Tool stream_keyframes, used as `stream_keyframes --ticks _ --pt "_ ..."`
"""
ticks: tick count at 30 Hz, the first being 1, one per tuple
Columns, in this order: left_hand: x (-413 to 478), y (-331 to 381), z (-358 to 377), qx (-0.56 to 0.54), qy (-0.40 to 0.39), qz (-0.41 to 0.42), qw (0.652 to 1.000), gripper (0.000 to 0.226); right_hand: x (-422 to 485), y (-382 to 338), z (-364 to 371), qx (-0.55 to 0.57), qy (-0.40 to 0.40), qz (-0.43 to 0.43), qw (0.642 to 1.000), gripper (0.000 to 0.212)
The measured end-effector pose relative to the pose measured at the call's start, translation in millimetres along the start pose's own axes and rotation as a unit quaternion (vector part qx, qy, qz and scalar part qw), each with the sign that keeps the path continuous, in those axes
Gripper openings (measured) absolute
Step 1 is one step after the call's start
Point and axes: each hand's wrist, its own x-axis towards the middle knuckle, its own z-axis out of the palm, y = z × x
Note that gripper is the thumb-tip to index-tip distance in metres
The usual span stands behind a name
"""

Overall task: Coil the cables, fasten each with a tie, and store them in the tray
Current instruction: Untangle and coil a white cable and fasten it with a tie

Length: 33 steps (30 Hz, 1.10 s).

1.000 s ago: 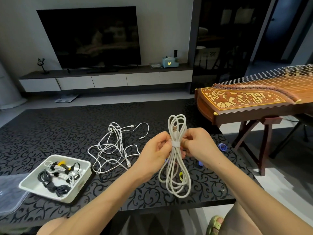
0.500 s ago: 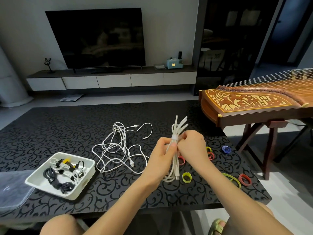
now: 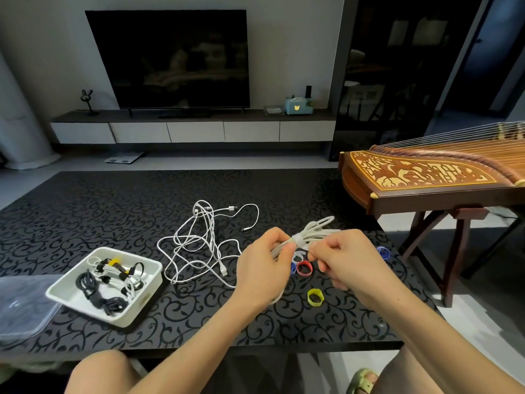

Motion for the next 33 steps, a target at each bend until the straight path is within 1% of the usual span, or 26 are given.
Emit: stream_keyframes --ticks 2,3,5,7,9,12,13,14,15,16,17,18,19,20,21,22,23,25,27,28,29,31,33 --pt "1 6 -2 0.103 0.036 0.077 0.991 0.012 1 -6 6 0.028 0.002 0.011 1.000 0.039" --pt "2 8 -3 0.144 0.040 0.119 0.981 0.010 2 -8 8 0.045 0.004 0.019 0.999 0.038" --pt "4 11 -5 0.194 0.032 0.188 0.962 0.010 4 -13 11 0.103 0.001 0.044 0.994 0.037" --pt "6 12 -7 0.222 0.026 0.237 0.946 0.013 7 -17 10 0.169 -0.001 0.078 0.982 0.032" --pt "9 10 -9 0.234 0.023 0.276 0.932 0.012 9 -19 7 0.208 -0.006 0.109 0.972 0.025" --pt "14 4 -12 0.255 0.013 0.342 0.905 0.012 11 -22 -1 0.231 -0.060 0.141 0.961 0.025" --pt "15 2 -13 0.253 0.006 0.343 0.905 0.012 10 -24 -6 0.238 -0.083 0.152 0.956 0.027" --pt "15 1 -11 0.236 0.001 0.322 0.917 0.013 9 -27 -12 0.242 -0.100 0.153 0.953 0.029" --pt "14 1 -10 0.196 -0.005 0.275 0.941 0.015 7 -29 -21 0.248 -0.105 0.142 0.952 0.031" --pt "12 2 -9 0.123 -0.022 0.203 0.971 0.017 5 -30 -32 0.263 -0.092 0.120 0.953 0.032" --pt "13 2 -8 0.015 -0.057 0.120 0.991 0.020 5 -30 -44 0.285 -0.060 0.086 0.953 0.031" --pt "14 2 -8 -0.107 -0.103 0.036 0.988 0.022 4 -29 -57 0.302 -0.012 0.045 0.952 0.030" --pt "16 1 -9 -0.208 -0.141 -0.027 0.968 0.024 4 -25 -66 0.304 0.045 0.006 0.952 0.028" --pt "18 1 -10 -0.280 -0.172 -0.075 0.941 0.024 6 -17 -72 0.288 0.100 -0.021 0.952 0.025" --pt "19 1 -11 -0.338 -0.205 -0.114 0.911 0.022 8 -8 -71 0.264 0.134 -0.025 0.955 0.021" --pt "21 2 -12 -0.390 -0.238 -0.148 0.877 0.021 12 1 -66 0.242 0.142 -0.008 0.960 0.021" --pt "23 3 -12 -0.436 -0.267 -0.179 0.840 0.021 14 10 -56 0.231 0.122 0.010 0.965 0.026" --pt "26 8 -12 -0.502 -0.309 -0.226 0.775 0.020 17 21 -33 0.245 0.023 0.008 0.969 0.031" --pt "28 11 -11 -0.552 -0.325 -0.259 0.723 0.024 20 24 -13 0.277 -0.069 -0.021 0.958 0.028" --pt "28 11 -11 -0.569 -0.329 -0.269 0.704 0.028 22 24 -5 0.293 -0.089 -0.031 0.952 0.026" --pt "28 11 -13 -0.581 -0.333 -0.276 0.689 0.030 24 24 2 0.304 -0.089 -0.040 0.948 0.025" --pt "28 11 -17 -0.601 -0.333 -0.284 0.669 0.031 28 23 11 0.305 -0.057 -0.053 0.949 0.019" --pt "29 10 -22 -0.614 -0.320 -0.291 0.661 0.030 29 24 16 0.275 -0.033 -0.060 0.959 0.013"
